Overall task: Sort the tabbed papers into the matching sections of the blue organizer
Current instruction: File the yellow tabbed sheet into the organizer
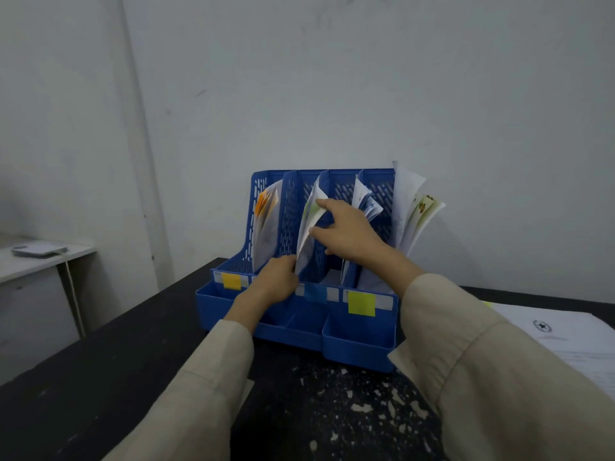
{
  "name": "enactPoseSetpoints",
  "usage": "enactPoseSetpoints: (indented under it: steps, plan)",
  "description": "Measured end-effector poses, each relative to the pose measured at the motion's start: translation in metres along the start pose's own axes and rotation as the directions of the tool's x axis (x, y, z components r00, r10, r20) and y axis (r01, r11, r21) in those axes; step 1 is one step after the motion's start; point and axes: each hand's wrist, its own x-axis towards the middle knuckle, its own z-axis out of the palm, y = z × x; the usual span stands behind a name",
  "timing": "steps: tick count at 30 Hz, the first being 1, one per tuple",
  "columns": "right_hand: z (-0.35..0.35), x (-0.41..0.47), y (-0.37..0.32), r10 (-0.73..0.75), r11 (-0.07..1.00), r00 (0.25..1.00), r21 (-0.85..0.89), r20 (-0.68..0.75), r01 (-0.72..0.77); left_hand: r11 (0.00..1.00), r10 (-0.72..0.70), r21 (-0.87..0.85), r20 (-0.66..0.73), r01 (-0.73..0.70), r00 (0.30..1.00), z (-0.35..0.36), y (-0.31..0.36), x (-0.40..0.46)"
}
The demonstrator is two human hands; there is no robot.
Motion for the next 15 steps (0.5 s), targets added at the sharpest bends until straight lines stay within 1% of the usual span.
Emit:
enactPoseSetpoints:
  steps: [2, 4, 6, 8, 9, 11, 13, 15]
  plan:
    - [0.001, 0.000, 0.000, -0.002, 1.000, 1.000, 0.020, 0.009, 0.002, 1.000, 0.006, -0.022, 0.005, -0.006, 1.000, -0.003, 0.000, -0.004]
    - [-0.001, -0.003, 0.000, -0.020, 0.999, 1.000, 0.040, 0.019, 0.019, 0.996, 0.006, -0.083, -0.061, -0.011, 0.998, -0.004, 0.001, -0.010]
    - [-0.005, -0.012, -0.003, -0.042, 0.999, 0.998, 0.036, 0.048, 0.040, 0.993, -0.007, -0.118, -0.204, -0.018, 0.979, -0.005, 0.002, -0.017]
    - [-0.010, -0.026, -0.004, -0.064, 0.998, 0.995, 0.009, 0.071, 0.064, 0.995, 0.000, -0.097, -0.366, -0.038, 0.931, -0.006, 0.007, -0.027]
    - [-0.014, -0.035, -0.003, -0.072, 0.997, 0.994, -0.008, 0.081, 0.073, 0.992, 0.032, -0.093, -0.436, -0.081, 0.899, -0.006, 0.013, -0.033]
    - [-0.022, -0.056, 0.001, -0.077, 0.996, 0.991, -0.033, 0.106, 0.081, 0.978, 0.109, -0.096, -0.526, -0.186, 0.844, -0.007, 0.029, -0.045]
    - [-0.035, -0.082, 0.006, -0.058, 0.997, 0.993, -0.053, 0.106, 0.064, 0.954, 0.182, -0.096, -0.569, -0.285, 0.802, -0.007, 0.053, -0.058]
    - [-0.053, -0.110, 0.013, -0.016, 0.995, 0.997, -0.098, 0.077, 0.023, 0.919, 0.259, -0.091, -0.594, -0.384, 0.762, -0.003, 0.081, -0.068]
